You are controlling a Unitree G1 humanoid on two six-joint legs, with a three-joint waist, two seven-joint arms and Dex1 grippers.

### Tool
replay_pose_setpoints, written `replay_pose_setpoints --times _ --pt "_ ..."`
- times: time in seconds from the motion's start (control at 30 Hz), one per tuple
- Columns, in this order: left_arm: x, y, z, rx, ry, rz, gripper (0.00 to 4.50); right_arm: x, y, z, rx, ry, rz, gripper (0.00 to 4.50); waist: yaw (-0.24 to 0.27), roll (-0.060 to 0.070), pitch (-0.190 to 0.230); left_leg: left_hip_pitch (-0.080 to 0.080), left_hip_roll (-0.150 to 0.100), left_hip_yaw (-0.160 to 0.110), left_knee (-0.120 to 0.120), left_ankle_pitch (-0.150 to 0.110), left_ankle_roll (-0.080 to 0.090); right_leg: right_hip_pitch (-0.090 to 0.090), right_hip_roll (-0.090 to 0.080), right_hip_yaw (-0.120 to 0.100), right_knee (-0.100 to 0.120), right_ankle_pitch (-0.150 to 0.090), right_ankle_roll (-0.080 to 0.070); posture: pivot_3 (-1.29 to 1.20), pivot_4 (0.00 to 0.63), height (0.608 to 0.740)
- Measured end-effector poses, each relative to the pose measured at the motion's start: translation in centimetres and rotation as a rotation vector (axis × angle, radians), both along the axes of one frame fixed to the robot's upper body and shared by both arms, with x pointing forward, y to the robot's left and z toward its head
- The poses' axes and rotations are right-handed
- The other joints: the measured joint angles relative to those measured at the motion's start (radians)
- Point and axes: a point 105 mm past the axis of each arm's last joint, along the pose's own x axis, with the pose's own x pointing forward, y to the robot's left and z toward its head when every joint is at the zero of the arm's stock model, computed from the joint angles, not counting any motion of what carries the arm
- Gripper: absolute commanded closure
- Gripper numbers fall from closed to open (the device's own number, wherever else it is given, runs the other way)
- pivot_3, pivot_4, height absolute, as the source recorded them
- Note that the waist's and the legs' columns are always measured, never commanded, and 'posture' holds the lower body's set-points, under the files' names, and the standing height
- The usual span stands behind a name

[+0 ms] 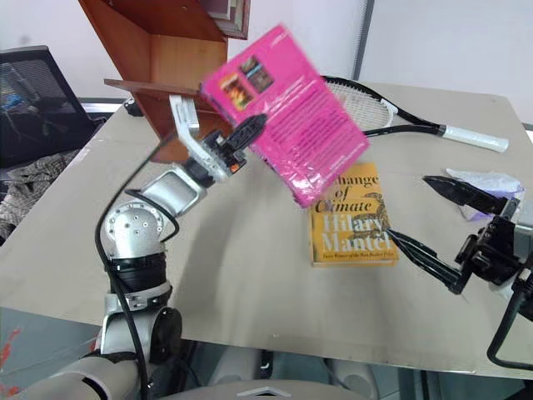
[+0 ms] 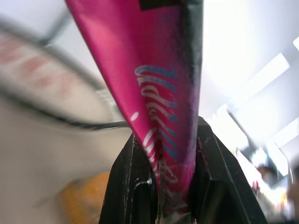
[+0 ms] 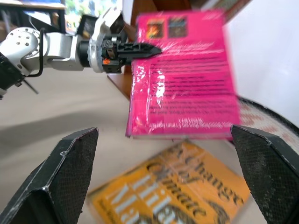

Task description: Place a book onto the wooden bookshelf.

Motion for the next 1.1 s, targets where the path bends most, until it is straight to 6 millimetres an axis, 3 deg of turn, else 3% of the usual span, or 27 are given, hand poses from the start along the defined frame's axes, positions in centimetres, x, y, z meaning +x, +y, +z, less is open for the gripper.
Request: replay_pose_setpoints --times 0.17,0.27,0.4,0.6,0.8,1.0,1.1 --pt "-0.7 -1.2 2.7 0.25 -0.27 0.015 4.19 0.7 0.1 1.0 0.052 -0.052 0.013 0.0 -0.006 0.001 0.001 0.0 0.0 0.0 0.0 0.0 0.0 0.0 0.001 0.0 0.001 0.0 0.0 0.0 0.15 0.74" --pt "-0.9 0.9 5.8 0.594 -0.668 0.164 4.19 1.3 -0.6 0.9 0.073 -0.057 -0.008 0.0 -0.014 0.002 0.003 0.002 0.0 0.002 -0.004 0.0 0.0 0.0 0.001 0.002 -0.001 0.0 0.0 0.0 0.15 0.74" --pt "-1.7 3.7 9.4 0.936 -1.053 0.25 4.19 2.3 -0.9 1.0 0.087 -0.075 -0.007 0.0 -0.011 0.002 0.005 0.003 0.0 0.003 -0.007 0.0 0.0 -0.001 0.0 0.002 -0.001 0.0 0.0 0.0 0.15 0.74" --pt "-2.0 7.4 12.8 1.378 -1.303 0.26 4.19 3.8 -0.7 0.7 0.107 -0.079 0.026 0.0 -0.005 0.002 0.007 0.002 0.0 0.003 -0.007 0.0 0.0 -0.001 0.0 0.001 -0.001 -0.001 0.001 0.0 0.15 0.74" --pt "-0.8 9.5 13.0 1.58 -1.306 0.252 4.19 4.5 -0.1 -0.3 0.123 -0.063 0.055 0.0 -0.007 0.003 0.009 0.002 0.001 0.003 -0.006 0.0 0.001 -0.001 0.001 0.001 0.001 -0.001 0.001 0.0 0.15 0.74" --pt "3.4 15.4 10.0 1.844 -0.939 0.316 4.19 4.8 0.0 -0.3 0.13 -0.086 0.053 0.0 -0.011 0.003 0.01 0.004 0.002 0.003 -0.005 0.0 0.001 -0.001 0.003 0.001 0.006 -0.001 0.002 0.0 0.15 0.74" --pt "4.9 16.0 9.9 1.885 -0.875 0.344 4.19 4.6 0.2 -0.4 0.132 -0.086 0.057 0.0 -0.005 -0.001 0.013 0.003 0.002 0.002 -0.002 0.0 0.001 -0.002 0.002 0.0 0.009 -0.002 0.003 0.0 0.15 0.74"
